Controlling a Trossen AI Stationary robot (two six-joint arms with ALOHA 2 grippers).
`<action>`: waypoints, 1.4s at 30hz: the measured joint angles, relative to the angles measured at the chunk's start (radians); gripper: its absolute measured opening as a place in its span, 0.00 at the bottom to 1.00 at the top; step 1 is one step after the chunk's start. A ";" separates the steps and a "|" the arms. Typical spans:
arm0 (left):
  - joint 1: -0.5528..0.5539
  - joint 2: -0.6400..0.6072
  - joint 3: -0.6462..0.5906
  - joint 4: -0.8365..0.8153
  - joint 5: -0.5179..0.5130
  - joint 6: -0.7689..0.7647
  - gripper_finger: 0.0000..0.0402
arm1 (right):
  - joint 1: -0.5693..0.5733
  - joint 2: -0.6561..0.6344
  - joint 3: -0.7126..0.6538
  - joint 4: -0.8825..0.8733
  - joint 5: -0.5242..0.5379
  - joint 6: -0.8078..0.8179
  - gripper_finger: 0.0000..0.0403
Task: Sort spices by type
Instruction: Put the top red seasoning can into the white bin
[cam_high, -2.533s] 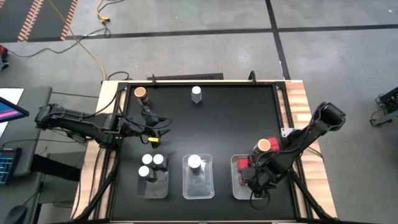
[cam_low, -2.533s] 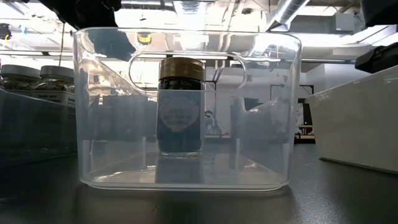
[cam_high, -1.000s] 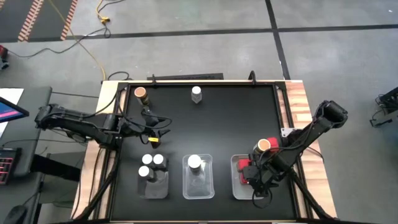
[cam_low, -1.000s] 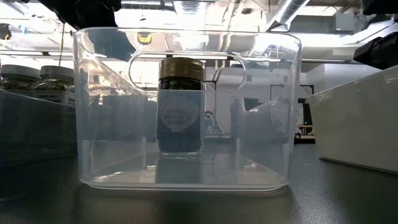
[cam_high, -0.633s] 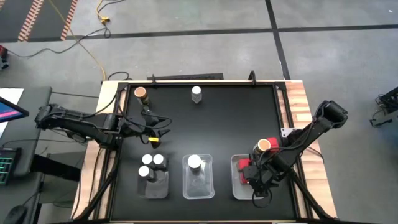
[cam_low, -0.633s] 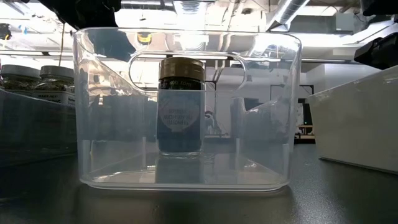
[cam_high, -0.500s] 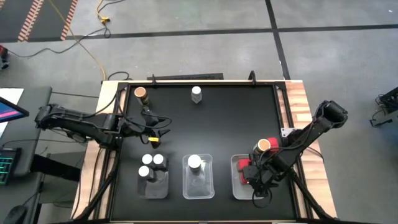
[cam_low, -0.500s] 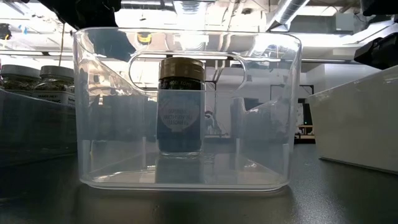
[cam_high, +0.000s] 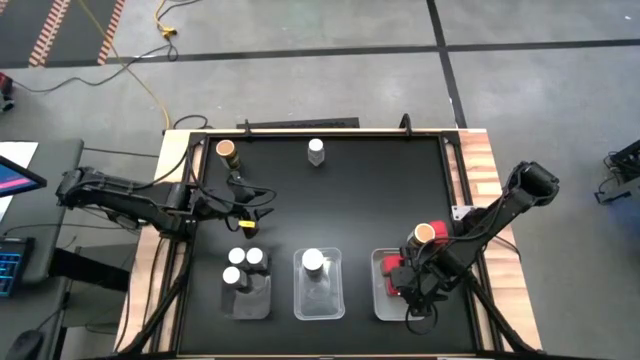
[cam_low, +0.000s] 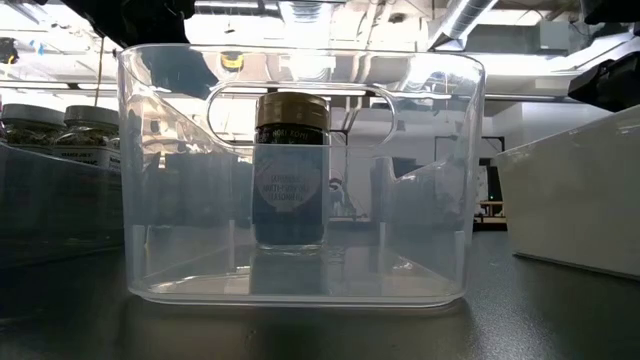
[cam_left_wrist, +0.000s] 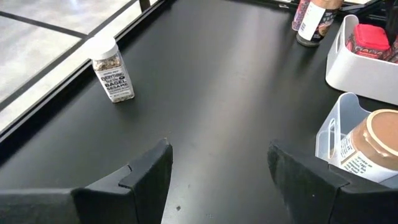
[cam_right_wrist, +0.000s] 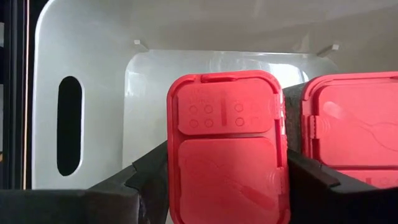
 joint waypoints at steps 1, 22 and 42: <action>0.000 0.000 0.000 -0.001 0.000 0.000 0.63 | 0.000 0.000 0.000 0.000 0.000 0.000 0.65; 0.000 0.000 0.000 -0.003 0.000 0.000 0.63 | 0.000 0.000 -0.001 0.004 0.037 0.060 0.65; 0.000 0.000 0.000 -0.003 0.000 -0.004 0.63 | 0.000 -0.001 -0.054 0.055 0.000 0.061 0.65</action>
